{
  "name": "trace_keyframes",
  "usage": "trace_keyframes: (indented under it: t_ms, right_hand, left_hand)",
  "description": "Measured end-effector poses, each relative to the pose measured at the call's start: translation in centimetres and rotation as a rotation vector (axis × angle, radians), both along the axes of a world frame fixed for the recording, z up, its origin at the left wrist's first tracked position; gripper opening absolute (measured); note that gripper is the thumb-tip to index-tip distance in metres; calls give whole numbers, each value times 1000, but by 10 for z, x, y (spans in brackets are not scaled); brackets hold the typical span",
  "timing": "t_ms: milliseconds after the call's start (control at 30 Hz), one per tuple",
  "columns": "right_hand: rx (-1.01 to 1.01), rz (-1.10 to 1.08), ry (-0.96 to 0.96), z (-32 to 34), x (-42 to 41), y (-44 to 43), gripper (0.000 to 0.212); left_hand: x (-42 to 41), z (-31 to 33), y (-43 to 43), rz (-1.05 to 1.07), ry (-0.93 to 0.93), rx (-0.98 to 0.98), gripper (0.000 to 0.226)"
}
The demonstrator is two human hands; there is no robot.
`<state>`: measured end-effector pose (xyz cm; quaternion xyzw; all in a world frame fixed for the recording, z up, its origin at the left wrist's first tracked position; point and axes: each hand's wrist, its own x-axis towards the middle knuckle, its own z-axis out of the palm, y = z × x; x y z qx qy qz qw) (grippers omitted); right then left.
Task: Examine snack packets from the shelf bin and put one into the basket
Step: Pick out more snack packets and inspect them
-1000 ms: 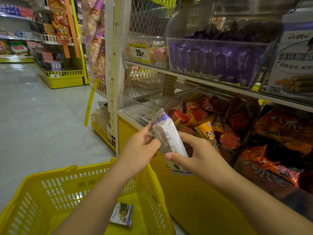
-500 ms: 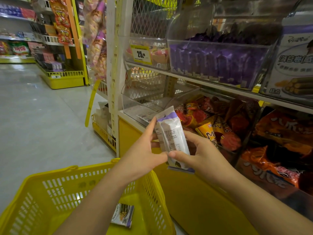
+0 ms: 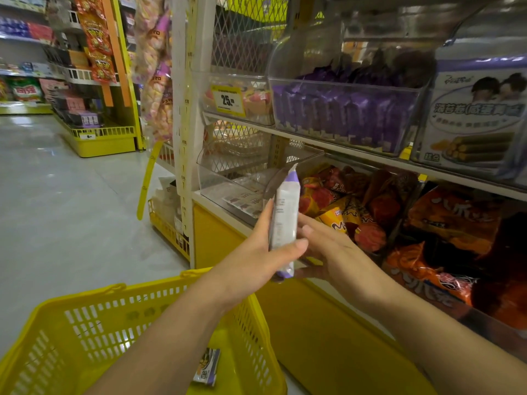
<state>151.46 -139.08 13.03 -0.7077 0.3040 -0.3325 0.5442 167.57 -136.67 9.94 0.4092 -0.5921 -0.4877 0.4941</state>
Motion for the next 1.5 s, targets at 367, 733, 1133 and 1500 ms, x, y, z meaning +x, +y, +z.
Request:
trace_keyframes:
  t_ms: [367, 733, 1133, 1500]
  right_hand:
    - [-383, -420, -2, 52, -64, 31, 56]
    - [-729, -246, 544, 178, -150, 74, 33]
    - [-1064, -940, 311, 263, -274, 98, 14]
    - [-1115, -1028, 274, 265, -301, 98, 16]
  left_hand:
    - [-40, 63, 24, 218, -320, -242, 25]
    - [-102, 159, 48, 73, -712, -581, 25]
    - [-186, 229, 31, 325, -624, -915, 21]
    - [-272, 238, -18, -98, -1108, -789, 28]
